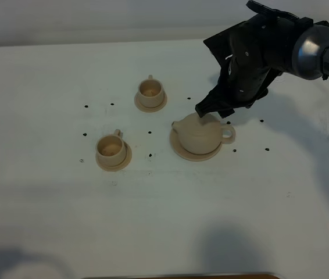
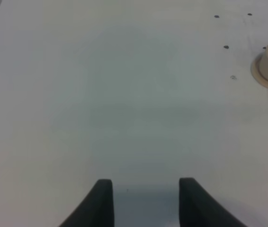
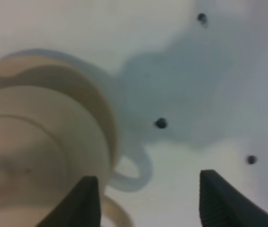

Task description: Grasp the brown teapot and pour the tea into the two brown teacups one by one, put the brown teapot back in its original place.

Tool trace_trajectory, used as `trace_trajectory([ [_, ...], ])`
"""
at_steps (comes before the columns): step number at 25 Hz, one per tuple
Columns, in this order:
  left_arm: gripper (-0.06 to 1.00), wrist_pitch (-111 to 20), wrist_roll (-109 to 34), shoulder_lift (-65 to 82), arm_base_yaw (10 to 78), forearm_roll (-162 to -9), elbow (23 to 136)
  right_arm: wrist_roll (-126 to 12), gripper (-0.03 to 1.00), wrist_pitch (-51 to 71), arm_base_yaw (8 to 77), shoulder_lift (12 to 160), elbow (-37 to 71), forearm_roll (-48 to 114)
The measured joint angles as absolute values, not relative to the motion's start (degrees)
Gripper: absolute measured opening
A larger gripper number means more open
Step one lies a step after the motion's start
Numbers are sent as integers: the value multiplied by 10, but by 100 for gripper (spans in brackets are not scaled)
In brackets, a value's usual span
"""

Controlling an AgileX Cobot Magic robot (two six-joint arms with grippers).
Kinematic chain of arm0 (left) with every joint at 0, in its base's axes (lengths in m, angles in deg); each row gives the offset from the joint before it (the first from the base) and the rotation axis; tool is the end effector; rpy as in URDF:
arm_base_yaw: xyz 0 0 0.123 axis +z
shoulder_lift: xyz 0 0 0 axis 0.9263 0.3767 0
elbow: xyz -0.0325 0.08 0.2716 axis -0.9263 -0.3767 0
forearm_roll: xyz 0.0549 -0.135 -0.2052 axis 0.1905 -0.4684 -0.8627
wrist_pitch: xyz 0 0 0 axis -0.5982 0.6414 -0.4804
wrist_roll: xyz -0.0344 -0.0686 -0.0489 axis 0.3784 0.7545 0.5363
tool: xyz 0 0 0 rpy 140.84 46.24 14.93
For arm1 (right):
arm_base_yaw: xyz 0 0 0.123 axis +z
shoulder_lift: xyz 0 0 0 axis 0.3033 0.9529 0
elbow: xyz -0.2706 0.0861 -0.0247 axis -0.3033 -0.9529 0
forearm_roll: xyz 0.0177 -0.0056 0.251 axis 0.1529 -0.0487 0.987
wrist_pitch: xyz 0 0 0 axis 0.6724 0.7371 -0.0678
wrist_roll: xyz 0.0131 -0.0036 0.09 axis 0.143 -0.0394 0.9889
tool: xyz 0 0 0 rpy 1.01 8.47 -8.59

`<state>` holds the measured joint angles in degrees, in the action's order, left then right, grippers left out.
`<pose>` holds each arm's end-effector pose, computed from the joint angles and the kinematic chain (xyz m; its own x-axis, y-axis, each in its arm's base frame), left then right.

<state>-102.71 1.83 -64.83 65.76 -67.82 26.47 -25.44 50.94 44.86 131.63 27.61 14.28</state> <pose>-0.0011 0.0055 0.2665 -0.4834 -0.0417 -0.8744 -0.0449 0.9987 -0.0229 0.3933 0.1876 0.1867 -0.8614 -0.4115 -0.2976 -0.3911 0.9114 -0.1282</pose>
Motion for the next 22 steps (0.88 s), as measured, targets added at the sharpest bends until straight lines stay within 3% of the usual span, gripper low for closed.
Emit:
trace_trajectory([
  [22,31,-1027,19,-648,658,-678,265,-248,48,552,447,1335,277,134],
])
